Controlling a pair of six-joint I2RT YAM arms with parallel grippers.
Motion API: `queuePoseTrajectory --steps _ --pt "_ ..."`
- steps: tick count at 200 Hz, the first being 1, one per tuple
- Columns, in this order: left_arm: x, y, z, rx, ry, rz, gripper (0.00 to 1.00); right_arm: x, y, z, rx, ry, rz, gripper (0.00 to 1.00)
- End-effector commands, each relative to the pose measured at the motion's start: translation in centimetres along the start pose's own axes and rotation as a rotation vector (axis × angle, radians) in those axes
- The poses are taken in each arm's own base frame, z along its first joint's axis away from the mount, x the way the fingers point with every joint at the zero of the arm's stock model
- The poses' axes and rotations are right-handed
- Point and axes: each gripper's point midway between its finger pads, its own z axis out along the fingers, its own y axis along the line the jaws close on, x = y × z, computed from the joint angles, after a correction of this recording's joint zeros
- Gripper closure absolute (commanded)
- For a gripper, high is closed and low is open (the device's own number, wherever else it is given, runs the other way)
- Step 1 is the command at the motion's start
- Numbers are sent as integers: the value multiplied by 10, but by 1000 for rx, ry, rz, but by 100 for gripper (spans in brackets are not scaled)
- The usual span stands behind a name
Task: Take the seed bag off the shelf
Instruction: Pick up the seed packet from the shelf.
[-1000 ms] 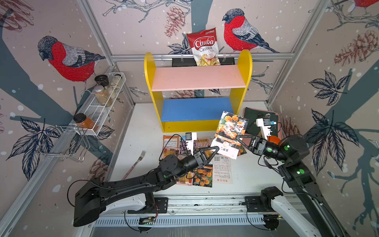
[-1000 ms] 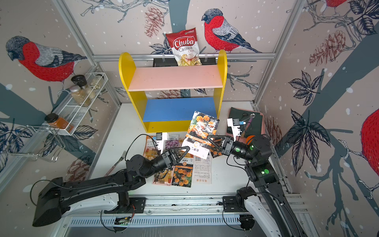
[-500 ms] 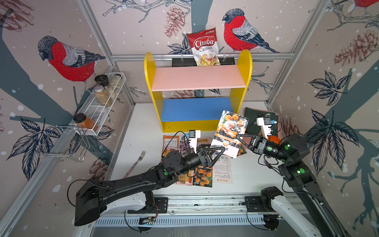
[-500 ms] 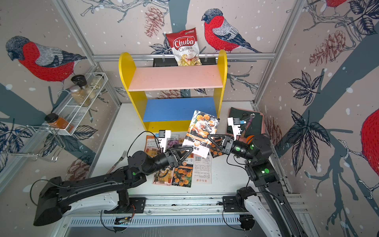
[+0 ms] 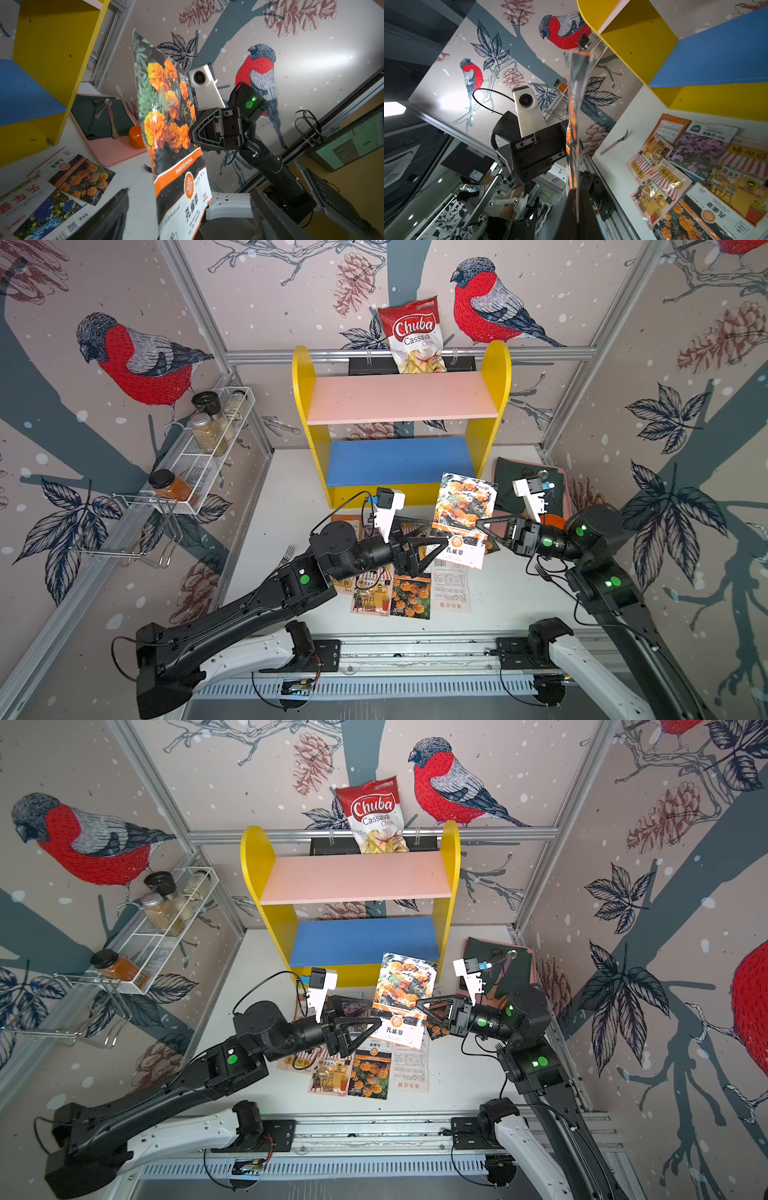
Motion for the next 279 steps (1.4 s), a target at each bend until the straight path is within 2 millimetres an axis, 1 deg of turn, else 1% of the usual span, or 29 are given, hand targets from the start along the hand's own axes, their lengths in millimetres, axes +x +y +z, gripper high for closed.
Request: queuePoseTrajectory --steps 1,18,43,67,78,89,103,123,165,195,232,235,236,241,250,255,265,279 --pt "12 9 1 -26 82 66 12 15 9 -1 -43 82 -34 100" --pt "9 12 3 -30 78 72 13 17 14 -2 -58 94 -43 100" --pt "5 9 7 -7 70 71 15 20 20 -1 -78 109 -55 100" --pt "2 7 9 12 63 61 23 23 18 2 -82 123 -54 100" --pt "0 5 10 20 59 57 29 24 18 3 -79 125 -57 100" --pt "-2 4 10 27 55 55 37 24 16 3 -72 125 -58 100" --pt "-5 1 10 36 48 50 53 23 15 4 -59 121 -63 100" --pt "-6 -1 9 45 46 43 70 22 13 4 -45 114 -67 100" --pt "-4 -3 10 61 54 31 84 19 14 4 -43 104 -77 100" --pt "0 -3 14 79 63 13 100 18 13 4 -36 100 -80 100" --pt "5 -4 18 115 79 -16 100 17 13 3 -29 90 -92 100" --pt "6 -5 19 118 81 -19 100 17 13 3 -28 90 -92 98" --pt "5 -5 19 119 81 -20 100 17 13 3 -28 89 -94 95" --pt "5 -5 18 122 79 -22 100 17 13 3 -24 86 -98 81" --pt "4 -6 18 126 76 -25 100 16 12 3 -15 79 -103 52" --pt "3 -7 17 128 73 -27 100 15 12 2 -10 75 -107 40" --pt "0 -8 16 131 64 -30 100 15 11 1 5 67 -113 24" --pt "-3 -10 12 140 52 -41 100 13 7 0 45 56 -123 11"
